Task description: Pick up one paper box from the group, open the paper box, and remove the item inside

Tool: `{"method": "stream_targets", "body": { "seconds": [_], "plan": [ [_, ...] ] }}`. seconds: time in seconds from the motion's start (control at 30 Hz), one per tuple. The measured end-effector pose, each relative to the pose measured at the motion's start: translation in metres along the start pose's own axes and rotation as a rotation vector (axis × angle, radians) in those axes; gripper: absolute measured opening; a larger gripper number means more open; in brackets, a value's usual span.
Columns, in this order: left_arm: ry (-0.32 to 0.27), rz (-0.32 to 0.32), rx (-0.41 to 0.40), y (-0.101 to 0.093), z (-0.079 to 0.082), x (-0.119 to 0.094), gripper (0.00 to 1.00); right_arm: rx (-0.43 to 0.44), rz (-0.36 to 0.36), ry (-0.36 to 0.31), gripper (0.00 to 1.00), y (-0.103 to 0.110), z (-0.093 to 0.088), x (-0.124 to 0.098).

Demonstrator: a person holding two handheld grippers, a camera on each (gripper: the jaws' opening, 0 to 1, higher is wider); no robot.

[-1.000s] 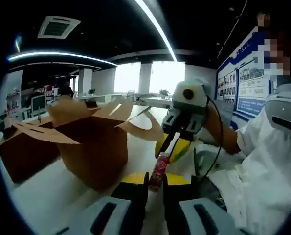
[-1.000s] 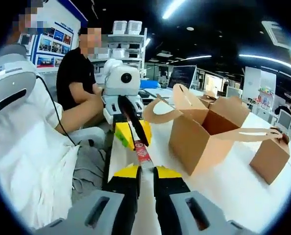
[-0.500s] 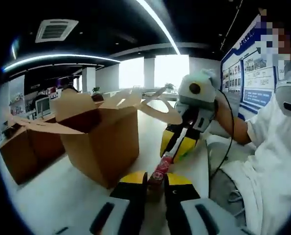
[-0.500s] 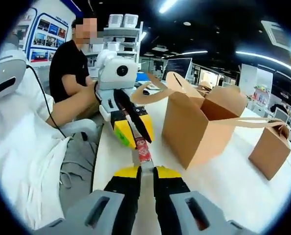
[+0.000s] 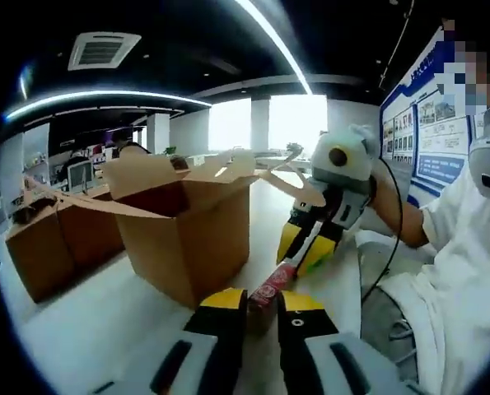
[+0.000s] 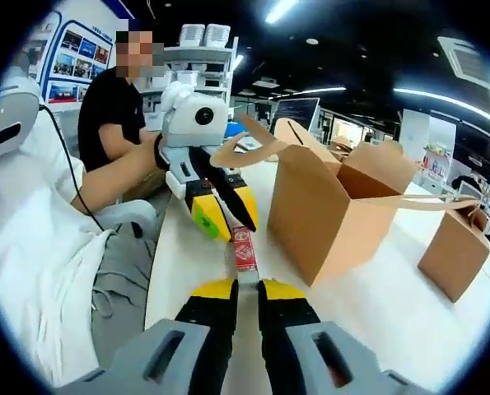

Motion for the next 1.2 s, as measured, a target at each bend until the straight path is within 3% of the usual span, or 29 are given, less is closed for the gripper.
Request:
{"method": "stream_targets", "body": {
  "seconds": [0.17, 0.47, 0.67, 0.83, 1.07, 1.2],
  "plan": [
    [-0.007, -0.002, -0.019, -0.002, 0.002, -0.001, 0.08, -0.004, -0.005, -0.001, 0.12, -0.002, 0.0, 0.001],
    [-0.011, -0.031, -0.065, -0.009, 0.001, 0.0, 0.09, 0.006, -0.023, -0.008, 0.13, -0.009, -0.001, -0.001],
    [-0.007, -0.021, -0.051, -0.006, 0.002, 0.0, 0.09, 0.019, -0.01, -0.008, 0.12, -0.004, 0.0, -0.002],
    [-0.038, -0.038, -0.059, -0.008, 0.008, -0.007, 0.12, 0.023, -0.016, -0.002, 0.13, -0.004, 0.0, -0.003],
    [-0.062, 0.023, -0.064, 0.006, 0.015, -0.021, 0.18, 0.066, -0.053, -0.052, 0.19, -0.014, 0.015, -0.016],
    [-0.038, 0.174, -0.049, 0.036, 0.012, -0.035, 0.22, 0.084, -0.113, -0.068, 0.2, -0.026, 0.02, -0.02]
  ]
}}
Point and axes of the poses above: the point that each gripper's makers call its tool centre point, and the gripper's own axes: x roughly forward along the fingers, y roughly to its left, z roughly out of its top, the point moved 1 cm from there along -x, roughly backward along the fingers, and after that the axes turned 9 degrees about -y, right-handed, at the moved point
